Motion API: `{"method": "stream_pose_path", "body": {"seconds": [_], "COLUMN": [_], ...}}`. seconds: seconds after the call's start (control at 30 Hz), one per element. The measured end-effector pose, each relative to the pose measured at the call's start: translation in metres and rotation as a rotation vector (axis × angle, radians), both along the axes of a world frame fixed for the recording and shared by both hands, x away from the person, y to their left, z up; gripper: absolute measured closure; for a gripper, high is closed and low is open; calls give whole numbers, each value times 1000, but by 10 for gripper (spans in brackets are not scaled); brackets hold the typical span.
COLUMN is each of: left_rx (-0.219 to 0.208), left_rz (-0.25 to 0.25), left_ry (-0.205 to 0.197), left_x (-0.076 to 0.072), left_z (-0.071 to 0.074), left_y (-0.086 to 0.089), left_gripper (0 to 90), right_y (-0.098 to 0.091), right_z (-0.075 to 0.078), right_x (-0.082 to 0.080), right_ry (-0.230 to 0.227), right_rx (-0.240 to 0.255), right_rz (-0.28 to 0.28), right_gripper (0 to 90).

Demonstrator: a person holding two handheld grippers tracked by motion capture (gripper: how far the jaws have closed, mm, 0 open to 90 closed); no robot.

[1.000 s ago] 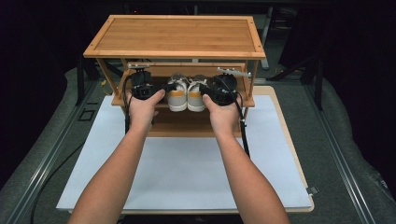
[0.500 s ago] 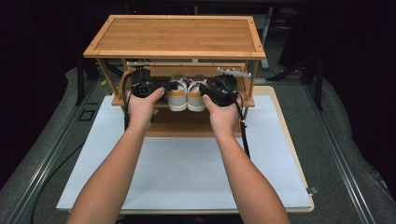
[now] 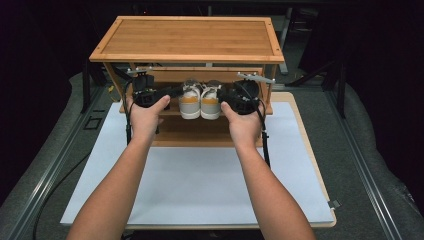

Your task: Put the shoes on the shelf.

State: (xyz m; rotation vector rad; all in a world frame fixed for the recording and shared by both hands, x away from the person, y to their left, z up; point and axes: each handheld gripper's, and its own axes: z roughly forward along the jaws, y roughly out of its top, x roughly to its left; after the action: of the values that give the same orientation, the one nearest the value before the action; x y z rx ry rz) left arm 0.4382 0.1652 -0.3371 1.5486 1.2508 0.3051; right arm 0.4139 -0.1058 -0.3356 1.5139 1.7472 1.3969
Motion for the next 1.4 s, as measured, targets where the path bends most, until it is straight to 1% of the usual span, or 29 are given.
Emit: {"method": "stream_pose_path", "body": {"seconds": [0.13, 0.27, 0.3, 0.33, 0.37, 0.4, 0.43, 0.47, 0.5, 0.53, 0.57, 0.63, 0.67, 0.73, 0.77, 0.83, 0.87, 0.9, 0.97, 1.0, 1.03, 1.1, 1.17, 1.2, 1.23, 1.27, 1.3, 1.33, 1.4], "left_rx": [8, 19, 37, 40, 37, 31, 29, 29, 25, 13, 8, 16, 11, -1, -3, -13, -21, -14, 4, 7, 5, 2, -14, -11, -4, -10, -9, -17, -13], "left_rz": [3, 8, 10, 13, 13, 15, 15, 15, 12, 10, 7, 1, -5, -3, -8, -18, -16, -19, -16, -14, -11, -13, -7, -7, -14, -13, -14, -10, -12], "left_ry": [-1, 22, 21, 23, 26, 28, 35, 40, 48, 46, 44, 48, 52, 44, 40, 41, 48, 43, 38, 37, 38, 37, 39, 35, 35, 37, 36, 39, 39], "left_x": [-2, 0, 1, 2, 3, 4, 5, 7, 7, 8, 8, 9, 9, 9, 8, 9, 9, 10, 9, 10, 10, 11, 12, 13, 14, 15, 17, 19, 22], "left_z": [-1, -10, -13, -17, -20, -22, -25, -27, -29, -31, -32, -35, -37, -39, -39, -39, -39, -39, -39, -38, -38, -38, -39, -39, -39, -39, -39, -39, -39], "left_y": [6, 7, 7, 6, 7, 7, 8, 8, 8, 8, 8, 6, 5, 3, 3, 3, 2, 1, 0, -1, -1, -1, -1, -1, -1, -1, -1, -2, -2], "left_gripper": [566, 634, 656, 677, 707, 736, 755, 767, 775, 782, 786, 791, 796, 830, 852, 883, 891, 894, 896, 897, 897, 898, 898, 898, 898, 898, 898, 898, 898], "right_y": [-5, -9, -10, -10, -10, -10, -10, -11, -11, -12, -12, -12, -10, -7, -5, -4, -4, -4, -4, -4, -4, -3, -3, -3, -3, -3, -4, -4, -5], "right_z": [0, -6, -9, -11, -13, -15, -17, -19, -23, -25, -28, -32, -33, -33, -33, -33, -34, -34, -36, -36, -37, -37, -36, -37, -37, -38, -38, -39, -40], "right_x": [-2, 0, 1, 2, 2, 3, 4, 5, 7, 8, 10, 12, 13, 14, 14, 13, 14, 15, 17, 17, 18, 18, 18, 19, 19, 21, 21, 23, 27], "right_ry": [-3, 11, 10, 9, 5, 4, 13, 34, 27, 46, 49, 67, 69, 73, 70, 73, 60, 75, 76, 89, 85, 80, 90, 77, 81, 69, 76, 64, 62], "right_rx": [-6, -7, -5, -11, -17, -16, -15, -16, 0, 3, 19, 20, 22, 21, 13, -2, 8, 5, 8, 7, 16, 10, 4, 15, 12, 17, 16, 28, 51], "right_rz": [-14, -24, -28, -28, -32, -31, -29, -26, -27, -16, -17, -9, 7, 22, 19, 36, 24, 22, 28, 24, 25, 17, 18, 15, 13, 8, 10, 3, 8], "right_gripper": [577, 646, 670, 697, 741, 761, 781, 801, 816, 831, 844, 860, 867, 900, 900, 900, 900, 900, 900, 900, 900, 900, 900, 900, 900, 900, 900, 900, 900]}}
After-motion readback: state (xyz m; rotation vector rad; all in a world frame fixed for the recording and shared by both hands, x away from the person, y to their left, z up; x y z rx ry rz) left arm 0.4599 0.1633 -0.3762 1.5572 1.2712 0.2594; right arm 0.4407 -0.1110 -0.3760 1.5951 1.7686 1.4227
